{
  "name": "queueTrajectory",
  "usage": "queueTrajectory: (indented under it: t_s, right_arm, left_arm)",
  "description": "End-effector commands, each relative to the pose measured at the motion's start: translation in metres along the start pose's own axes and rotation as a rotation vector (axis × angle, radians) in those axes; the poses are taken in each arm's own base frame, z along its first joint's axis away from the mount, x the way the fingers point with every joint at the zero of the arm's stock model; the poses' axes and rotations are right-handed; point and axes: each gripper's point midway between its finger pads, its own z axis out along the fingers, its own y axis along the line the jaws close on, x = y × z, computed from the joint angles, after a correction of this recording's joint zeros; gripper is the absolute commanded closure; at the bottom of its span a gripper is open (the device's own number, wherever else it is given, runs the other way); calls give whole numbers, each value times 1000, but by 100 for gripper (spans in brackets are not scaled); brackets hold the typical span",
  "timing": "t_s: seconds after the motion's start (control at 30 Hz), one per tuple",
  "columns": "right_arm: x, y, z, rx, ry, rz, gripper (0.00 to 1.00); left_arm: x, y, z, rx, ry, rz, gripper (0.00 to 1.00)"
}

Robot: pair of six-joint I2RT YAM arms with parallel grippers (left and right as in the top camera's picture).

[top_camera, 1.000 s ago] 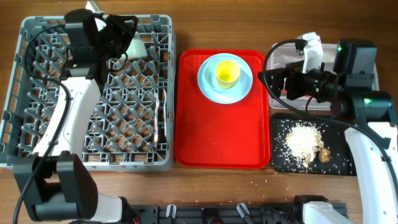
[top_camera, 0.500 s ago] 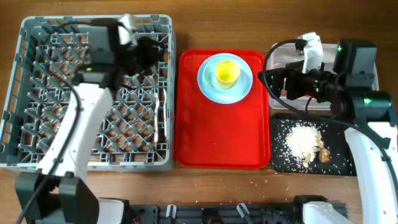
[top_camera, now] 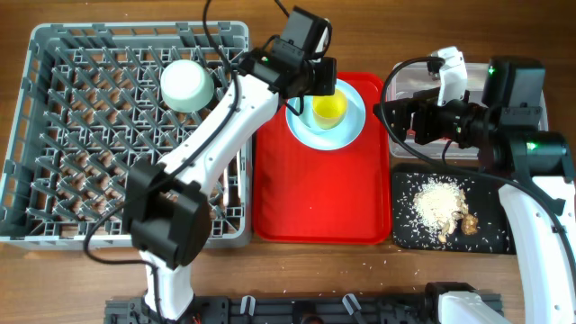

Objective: Sort waste into correct bins and load items into the dishwasher rack
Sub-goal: 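Move the left gripper right to the yellow cup on the blue plate, then grasp the yellow cup rim with the left gripper and lift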

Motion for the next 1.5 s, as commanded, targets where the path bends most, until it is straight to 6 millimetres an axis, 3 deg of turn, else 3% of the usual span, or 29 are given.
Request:
queueTrajectory:
  t_s: [0.0, 0.17, 0.5, 0.77, 0.83, 0.9, 1.03, 1.1, 1.13, 1.23, 1.47]
  right_arm:
    - [1, -2, 2, 1, 6, -13, 0]
    - [1, -2, 2, 1, 6, -13, 0]
    - [1, -2, 2, 1, 6, -13, 0]
    - [1, -2, 2, 1, 6, -13, 0]
    - [1, -2, 2, 1, 6, -13, 0]
    - [1, -2, 2, 1, 6, -13, 0]
    - [1, -2, 2, 1, 6, -13, 0]
    - [1, -2, 2, 1, 6, -13, 0]
    - [1, -2, 2, 1, 6, -13, 0]
    - [1, -2, 2, 1, 6, -13, 0]
    - [1, -2, 2, 1, 6, -13, 0]
  left_arm:
    - [23, -15, 32, 27, 62, 52, 85]
    - [47, -27, 53, 25, 117, 81, 85]
    - [57, -4, 67, -144, 112, 109, 85]
    - [69, -3, 77, -164, 137, 124, 80]
    - [55, 13, 72, -254, 79, 128, 81]
    - [40, 15, 57, -277, 28, 125, 81]
    - [12, -12, 7, -216, -77, 127, 76]
    - [15, -19, 3, -208, -74, 138, 69]
    - [21, -22, 4, -209, -57, 148, 62]
    - [35, -29, 16, -210, -24, 170, 63]
    - [62, -21, 51, -216, 70, 177, 69]
